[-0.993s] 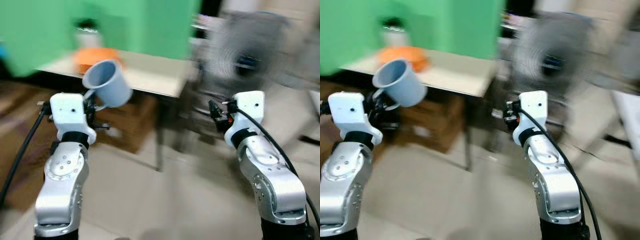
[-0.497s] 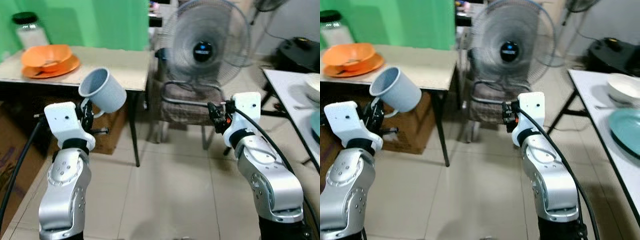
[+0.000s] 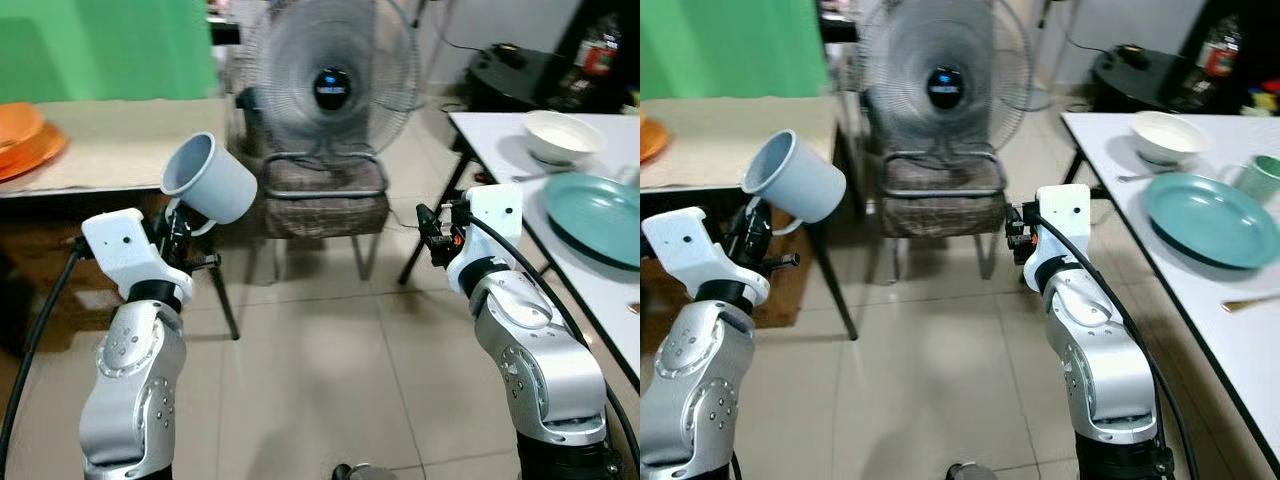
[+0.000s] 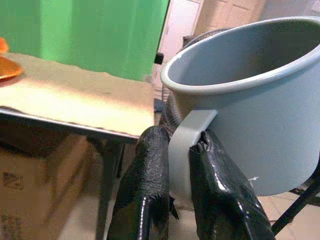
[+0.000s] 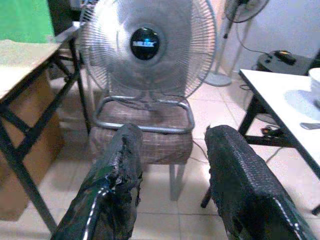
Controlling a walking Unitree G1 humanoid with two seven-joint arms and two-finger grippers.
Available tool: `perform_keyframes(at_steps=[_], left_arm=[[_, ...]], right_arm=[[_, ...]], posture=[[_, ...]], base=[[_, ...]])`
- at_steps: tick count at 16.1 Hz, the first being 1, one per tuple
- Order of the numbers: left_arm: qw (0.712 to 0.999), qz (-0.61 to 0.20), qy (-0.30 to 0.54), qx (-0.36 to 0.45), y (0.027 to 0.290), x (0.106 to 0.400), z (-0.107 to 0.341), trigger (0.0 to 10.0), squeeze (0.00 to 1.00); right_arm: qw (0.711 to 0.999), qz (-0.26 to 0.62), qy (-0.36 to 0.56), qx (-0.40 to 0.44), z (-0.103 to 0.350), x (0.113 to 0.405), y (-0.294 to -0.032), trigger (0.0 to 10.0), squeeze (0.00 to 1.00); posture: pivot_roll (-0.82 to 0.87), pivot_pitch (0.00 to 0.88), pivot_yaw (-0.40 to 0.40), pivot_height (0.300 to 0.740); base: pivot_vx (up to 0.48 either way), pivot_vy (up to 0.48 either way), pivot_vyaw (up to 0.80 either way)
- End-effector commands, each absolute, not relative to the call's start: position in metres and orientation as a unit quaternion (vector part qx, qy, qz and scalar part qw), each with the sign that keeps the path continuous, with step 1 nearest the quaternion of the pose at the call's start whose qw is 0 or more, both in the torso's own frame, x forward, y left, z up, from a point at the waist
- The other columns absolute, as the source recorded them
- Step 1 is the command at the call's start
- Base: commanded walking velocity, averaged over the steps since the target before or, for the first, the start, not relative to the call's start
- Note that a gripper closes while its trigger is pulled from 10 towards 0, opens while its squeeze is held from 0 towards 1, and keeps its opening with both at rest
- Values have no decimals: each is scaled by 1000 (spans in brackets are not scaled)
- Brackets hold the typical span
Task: Setting the table
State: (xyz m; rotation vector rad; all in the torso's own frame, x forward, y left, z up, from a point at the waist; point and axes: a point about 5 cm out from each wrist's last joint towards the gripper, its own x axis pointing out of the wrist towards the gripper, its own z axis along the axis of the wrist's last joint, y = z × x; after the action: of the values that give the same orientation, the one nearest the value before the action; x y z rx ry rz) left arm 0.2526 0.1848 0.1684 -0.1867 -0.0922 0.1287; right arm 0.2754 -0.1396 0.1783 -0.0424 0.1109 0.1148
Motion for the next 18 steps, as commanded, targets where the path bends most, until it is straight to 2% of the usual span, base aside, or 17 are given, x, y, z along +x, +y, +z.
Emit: perform_keyframes(at_steps=[1,8,15,18], left_arm=[[992,63,-57,-95,183,253,172,10000,0],[993,62,-11,-96,184,255,160,10000,0],[986,94,-57,-125,198,256,165,10000,0],[992,80,-50,-82,200,259,167,10000,0]], right_arm=[[997,52,50,-21,183,277,-141,10000,0],[998,52,43,-15,184,279,-138,10000,0],[998,50,46,-1,182,277,-135,10000,0],[998,42,39,12,183,276,-137,10000,0]], posture=[[29,0,-23,740],[34,0,-14,740],[40,0,0,740],[38,0,12,740]], base=[[0,0,-800],[0,0,-800],[0,0,-800],[0,0,-800]])
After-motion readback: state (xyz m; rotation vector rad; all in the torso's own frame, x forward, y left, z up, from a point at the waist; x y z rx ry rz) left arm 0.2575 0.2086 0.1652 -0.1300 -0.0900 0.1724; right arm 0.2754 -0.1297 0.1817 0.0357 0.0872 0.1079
